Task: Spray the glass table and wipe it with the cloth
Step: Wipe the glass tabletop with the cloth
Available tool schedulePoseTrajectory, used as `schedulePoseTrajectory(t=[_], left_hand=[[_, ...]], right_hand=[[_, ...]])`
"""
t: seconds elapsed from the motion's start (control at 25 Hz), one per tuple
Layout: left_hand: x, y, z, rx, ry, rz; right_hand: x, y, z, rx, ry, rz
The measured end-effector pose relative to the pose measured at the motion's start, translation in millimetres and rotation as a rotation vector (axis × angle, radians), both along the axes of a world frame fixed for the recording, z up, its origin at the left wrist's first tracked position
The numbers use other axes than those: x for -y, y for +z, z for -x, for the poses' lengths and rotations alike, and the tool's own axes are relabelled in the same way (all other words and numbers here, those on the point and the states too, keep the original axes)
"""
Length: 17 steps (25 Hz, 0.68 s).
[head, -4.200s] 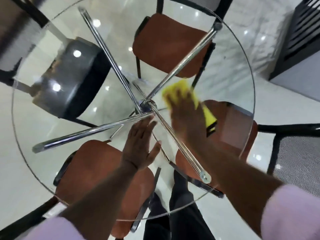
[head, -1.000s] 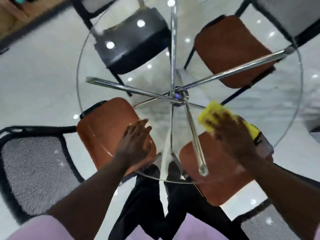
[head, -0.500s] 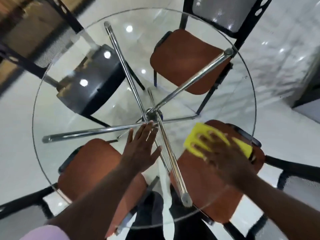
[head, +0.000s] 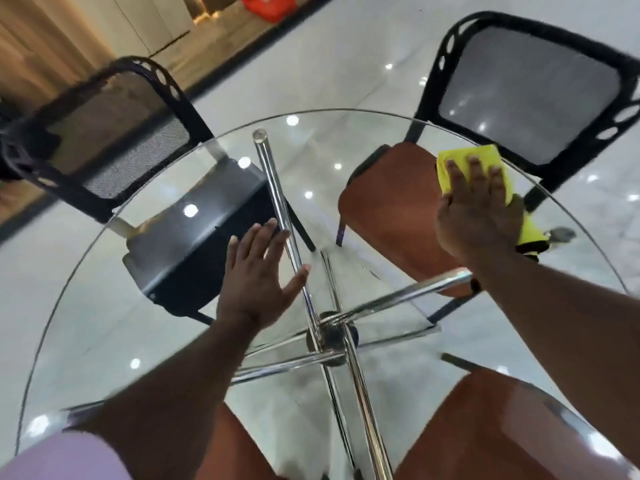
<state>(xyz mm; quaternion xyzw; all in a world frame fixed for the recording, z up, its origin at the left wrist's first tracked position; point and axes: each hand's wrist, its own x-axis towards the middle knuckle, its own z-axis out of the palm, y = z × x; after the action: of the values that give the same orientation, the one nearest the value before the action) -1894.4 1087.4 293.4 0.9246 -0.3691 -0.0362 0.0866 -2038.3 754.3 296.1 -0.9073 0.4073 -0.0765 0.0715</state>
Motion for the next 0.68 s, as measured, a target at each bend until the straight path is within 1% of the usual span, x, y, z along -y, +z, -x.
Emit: schedulePoseTrajectory(t=[0.16,0.2,0.24,0.28,0.32,0.36,0.4,0.44,0.48,0.56,0.6,0.68], left_hand=[[0.6,-0.8,-1.5,-0.012,-0.003,0.016],[1.5,-1.9,-4.1,-0.014,-0.006,0.021],[1.8,-3.4,-5.6,-0.022,-0.002,0.019],[1.7,-4.7,-6.5,-0.028,0.003,0.015],[1.1,-5.7,-6.2,-0.025,0.006,0.013],[1.1,-6.3,-6.1,-0.015,0.008,0.015],[0.6,-6.2,-6.4,-0.01,0.005,0.014],[0.5,-6.0,-7.2,-0.013,0.004,0.013],[1.2,-6.1,-8.3,-0.019,0.005,0.015],[2.5,-6.0,-8.5,-0.022,0.002,0.017],[1.8,-6.1,-7.6,-0.023,0.005,0.026],[0.0,-7.3,-8.8,-0.008,0.007,0.051]], right_hand=[[11.9,10.1,-120.5,-0.062,-0.069,-0.122],[1.5,14.4,-151.2,-0.031,-0.001,-0.234],[-17.8,19.1,-177.9,0.17,0.077,-0.445],[-39.8,15.3,-204.6,0.414,0.109,-0.665],[-58.2,16.5,-231.2,0.596,0.183,-0.86],[-82.6,18.7,-252.1,0.486,0.392,-0.659],[-110.4,23.3,-260.1,0.213,0.64,-0.319],[-142.0,17.6,-268.1,0.033,0.78,-0.269],[-164.8,22.0,-278.8,-0.02,0.787,-0.285],[-175.5,23.7,-272.0,-0.034,0.834,-0.339],[-168.9,27.2,-264.3,-0.038,0.833,-0.308],[-132.0,18.6,-243.3,-0.037,0.708,-0.252]])
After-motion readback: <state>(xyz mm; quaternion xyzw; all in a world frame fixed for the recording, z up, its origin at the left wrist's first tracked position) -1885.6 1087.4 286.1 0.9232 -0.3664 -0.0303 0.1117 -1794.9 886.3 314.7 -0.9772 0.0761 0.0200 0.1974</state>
